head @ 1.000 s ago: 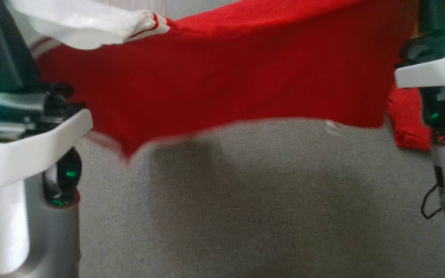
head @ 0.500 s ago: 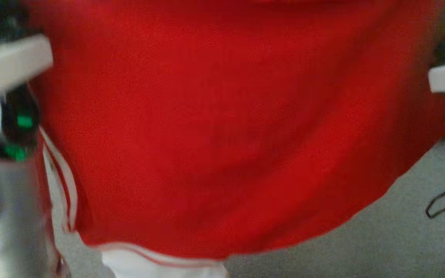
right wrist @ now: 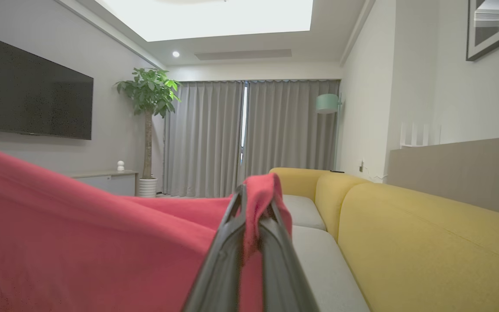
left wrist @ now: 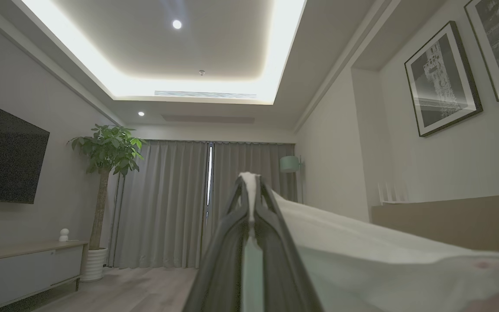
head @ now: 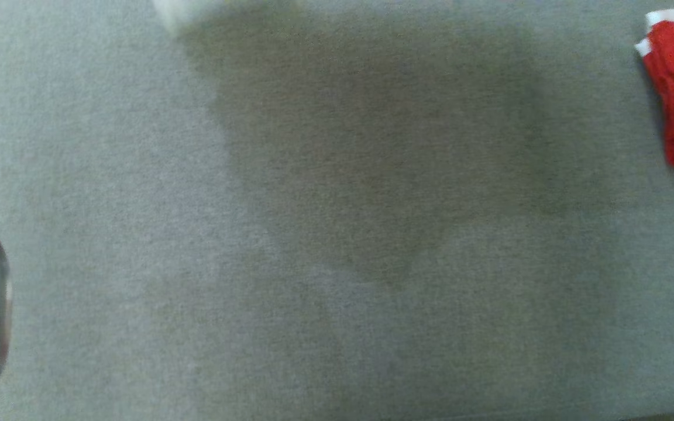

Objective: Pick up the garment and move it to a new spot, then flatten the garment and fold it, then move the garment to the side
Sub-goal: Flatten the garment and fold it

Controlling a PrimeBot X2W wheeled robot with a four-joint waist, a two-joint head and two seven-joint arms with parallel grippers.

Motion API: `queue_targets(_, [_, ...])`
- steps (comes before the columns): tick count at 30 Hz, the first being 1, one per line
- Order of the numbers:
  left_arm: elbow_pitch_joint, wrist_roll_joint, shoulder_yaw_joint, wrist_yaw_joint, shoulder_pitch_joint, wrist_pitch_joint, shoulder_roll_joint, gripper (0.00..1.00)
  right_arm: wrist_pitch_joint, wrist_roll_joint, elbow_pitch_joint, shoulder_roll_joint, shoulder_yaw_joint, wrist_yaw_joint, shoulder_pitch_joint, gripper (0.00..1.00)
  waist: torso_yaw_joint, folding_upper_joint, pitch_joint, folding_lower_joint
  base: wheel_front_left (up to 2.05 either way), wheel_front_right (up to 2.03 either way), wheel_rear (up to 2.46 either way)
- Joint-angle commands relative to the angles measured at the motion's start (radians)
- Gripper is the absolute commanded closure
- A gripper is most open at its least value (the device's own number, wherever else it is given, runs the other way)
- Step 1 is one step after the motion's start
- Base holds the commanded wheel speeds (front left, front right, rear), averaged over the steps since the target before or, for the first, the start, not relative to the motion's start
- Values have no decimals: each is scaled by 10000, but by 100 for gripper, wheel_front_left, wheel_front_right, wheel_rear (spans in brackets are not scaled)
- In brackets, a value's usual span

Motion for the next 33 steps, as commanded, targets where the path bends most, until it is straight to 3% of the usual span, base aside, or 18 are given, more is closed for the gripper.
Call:
queue_targets(1, [-25, 114, 55, -29, -432, -166, 575, 100, -296, -95, 73, 56, 39, -7, -403, 100, 163, 0, 151, -4, 0, 0, 0])
queue_targets(9, [1864, 169, -518, -377, -458, -855, 173, 100, -1541, -110, 3123, 88, 507, -7, -651, 100, 526, 0, 367, -4, 0, 0, 0])
queue_targets(17, [2154, 65, -837, -576, 2226, -1012, -313, 100, -998, 823, 5189, -311, 1661, -7, 1056, 100, 804, 0, -7, -4, 0, 0, 0])
queue_targets(23, [1126, -148, -734, -672, 5052, -1017, -395, 100, 30, 1740, 5133, -856, 3132, -7, 2491, 100, 760, 0, -794, -4, 0, 0, 0])
queue_targets(28, [240, -306, -782, -713, 6841, -1018, -390, 100, 737, 2489, 4417, -1387, 4241, -7, 3461, 100, 742, 0, -1413, -4, 0, 0, 0])
queue_targets(33, [-1212, -458, -1028, -734, 8914, -825, -229, 100, 1209, 3577, 3220, -2334, 5166, -7, 4423, 100, 744, 0, -2017, -4, 0, 0, 0])
